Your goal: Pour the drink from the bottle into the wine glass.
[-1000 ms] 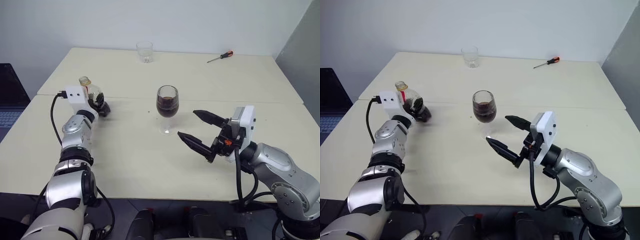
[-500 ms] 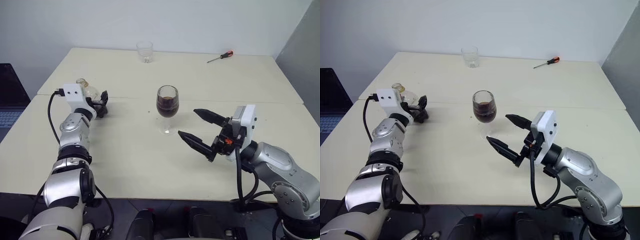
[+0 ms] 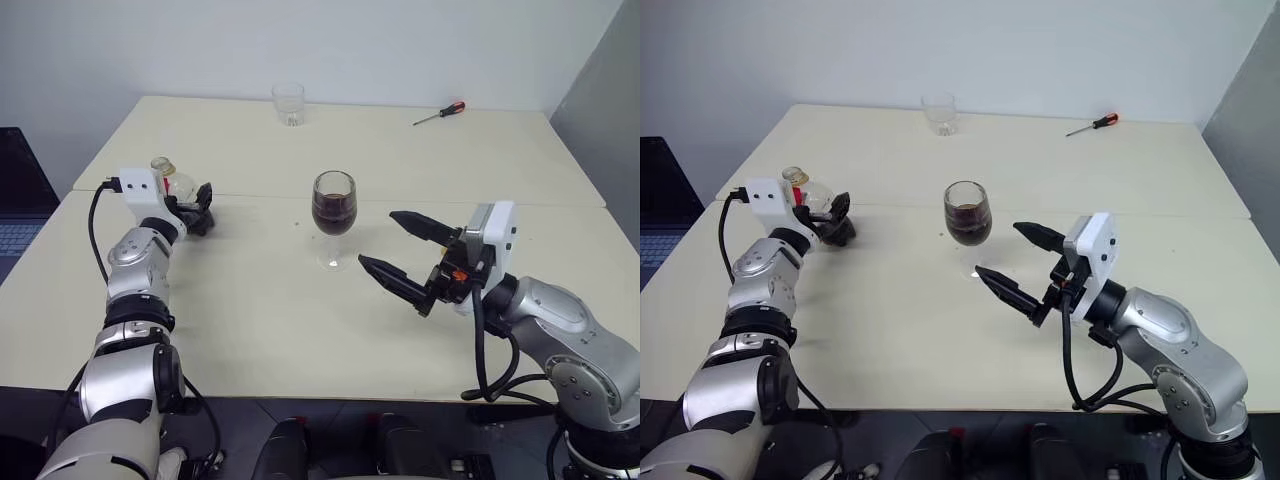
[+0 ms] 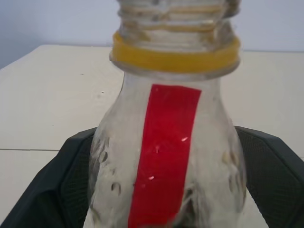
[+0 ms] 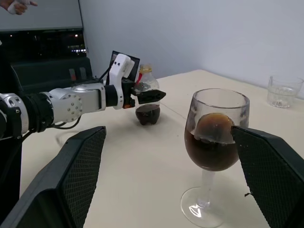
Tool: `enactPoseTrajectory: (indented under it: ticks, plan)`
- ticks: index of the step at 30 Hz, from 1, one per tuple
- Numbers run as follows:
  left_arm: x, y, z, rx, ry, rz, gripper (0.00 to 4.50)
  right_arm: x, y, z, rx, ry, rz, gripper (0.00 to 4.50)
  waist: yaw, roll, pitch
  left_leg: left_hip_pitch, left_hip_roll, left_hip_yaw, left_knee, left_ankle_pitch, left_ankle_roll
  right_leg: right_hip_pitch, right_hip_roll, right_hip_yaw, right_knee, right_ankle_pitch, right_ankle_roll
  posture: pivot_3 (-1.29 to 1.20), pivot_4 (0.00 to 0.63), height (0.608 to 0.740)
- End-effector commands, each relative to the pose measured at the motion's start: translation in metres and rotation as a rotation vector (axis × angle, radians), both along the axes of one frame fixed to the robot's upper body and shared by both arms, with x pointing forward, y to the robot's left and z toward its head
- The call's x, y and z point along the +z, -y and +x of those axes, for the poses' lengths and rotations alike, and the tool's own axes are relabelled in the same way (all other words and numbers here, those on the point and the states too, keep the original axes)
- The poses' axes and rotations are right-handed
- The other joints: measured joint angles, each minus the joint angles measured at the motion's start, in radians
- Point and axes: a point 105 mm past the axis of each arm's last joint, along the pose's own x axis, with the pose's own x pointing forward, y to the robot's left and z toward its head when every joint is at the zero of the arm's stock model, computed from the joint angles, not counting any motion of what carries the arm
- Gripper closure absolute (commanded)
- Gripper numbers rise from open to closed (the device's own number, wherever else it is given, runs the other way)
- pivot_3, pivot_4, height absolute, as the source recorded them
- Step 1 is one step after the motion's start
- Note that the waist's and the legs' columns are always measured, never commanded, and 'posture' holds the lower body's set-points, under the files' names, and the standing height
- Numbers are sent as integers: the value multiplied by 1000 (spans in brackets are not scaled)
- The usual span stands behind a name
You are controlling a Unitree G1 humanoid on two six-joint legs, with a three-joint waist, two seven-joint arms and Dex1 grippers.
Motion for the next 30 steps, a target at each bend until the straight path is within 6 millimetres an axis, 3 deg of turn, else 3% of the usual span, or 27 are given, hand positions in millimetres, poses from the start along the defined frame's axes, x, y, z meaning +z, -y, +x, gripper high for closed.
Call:
enactPoseTrajectory:
  ticks: [1, 12, 18, 25, 30]
  plan:
    - [18, -7, -5, 8, 55, 15, 32, 8, 1, -3, 5, 35, 16, 0, 0, 0, 0, 0, 0, 0, 0, 0, 0, 0, 0, 0, 0, 0, 0, 0, 150, 740]
    - [14, -12, -35, 42, 41, 24, 32, 4, 4, -3, -3, 23, 18, 0, 0, 0, 0, 1, 1, 0, 0, 0, 0, 0, 0, 1, 0, 0, 0, 0, 150, 740]
    - [9, -3, -56, 43, 21, 4, 32, 0, 12, -5, -25, 7, 6, 0, 5, 0, 0, 0, 0, 0, 0, 0, 0, 0, -1, 1, 0, 0, 0, 0, 150, 740]
    - [-8, 32, -88, -16, -14, -32, 32, -11, 36, 2, -147, -23, -8, 0, 4, 0, 0, 1, 1, 1, -1, 0, 0, 1, -1, 2, -1, 0, 0, 0, 150, 740]
    - [-10, 51, -99, -27, -15, -61, 32, -15, 46, 4, -218, -32, -6, 0, 6, 0, 0, 1, 1, 1, -1, 0, 0, 2, -1, 2, -1, 0, 0, 0, 150, 740]
